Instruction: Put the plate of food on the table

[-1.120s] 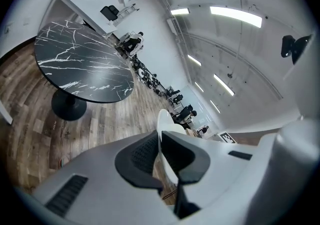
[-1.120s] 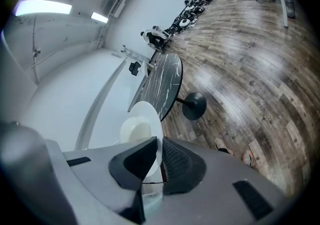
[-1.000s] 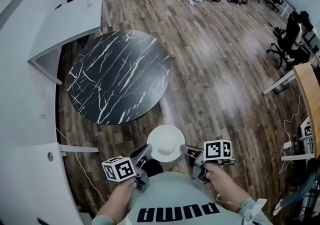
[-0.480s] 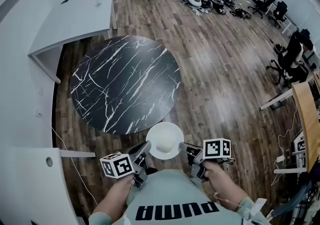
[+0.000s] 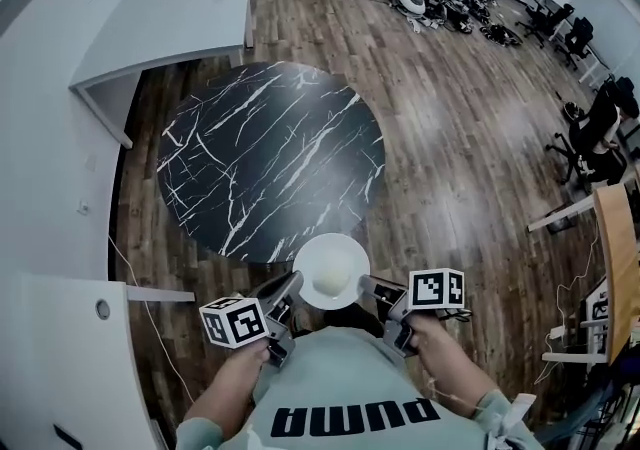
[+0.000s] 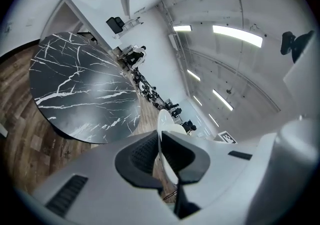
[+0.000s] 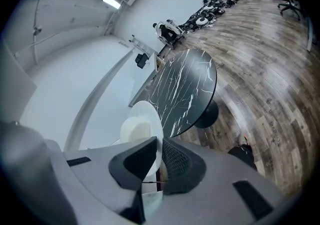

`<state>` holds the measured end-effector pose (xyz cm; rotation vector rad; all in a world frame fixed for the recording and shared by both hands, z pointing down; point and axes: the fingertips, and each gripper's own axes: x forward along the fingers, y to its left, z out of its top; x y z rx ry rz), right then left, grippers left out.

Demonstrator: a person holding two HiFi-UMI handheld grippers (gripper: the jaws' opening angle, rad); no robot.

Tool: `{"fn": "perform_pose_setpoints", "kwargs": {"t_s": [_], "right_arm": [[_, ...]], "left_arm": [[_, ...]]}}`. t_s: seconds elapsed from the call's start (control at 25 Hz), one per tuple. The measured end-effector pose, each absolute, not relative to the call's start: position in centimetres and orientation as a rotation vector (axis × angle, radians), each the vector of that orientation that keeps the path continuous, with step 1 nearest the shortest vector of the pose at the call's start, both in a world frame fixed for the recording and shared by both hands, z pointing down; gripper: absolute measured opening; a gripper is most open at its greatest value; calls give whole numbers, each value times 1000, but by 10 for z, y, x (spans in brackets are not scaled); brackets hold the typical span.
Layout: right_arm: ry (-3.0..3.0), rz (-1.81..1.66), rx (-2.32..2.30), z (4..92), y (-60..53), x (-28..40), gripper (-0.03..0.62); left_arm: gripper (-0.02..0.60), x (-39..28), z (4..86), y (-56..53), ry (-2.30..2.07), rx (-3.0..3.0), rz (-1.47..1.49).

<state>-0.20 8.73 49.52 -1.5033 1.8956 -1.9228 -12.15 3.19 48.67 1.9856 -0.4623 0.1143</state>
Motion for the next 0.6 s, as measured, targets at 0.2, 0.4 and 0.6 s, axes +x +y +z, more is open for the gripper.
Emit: {"fn": "perform_pose_setpoints", "kwargs": {"t_s": [0.2,0.4,0.6], "right_arm": [[1941,-1964,-1465,502,73,-8,38],[1991,-2006,-1400,510,46,-11,38],[2036,-2034,-1351,513,12,-5,38]], "left_arm": [[28,-130,494,24,-516,1955,89],[28,-136,498,4,-588,1936,74],[28,-131,501,-24,-644,1920,69]]}}
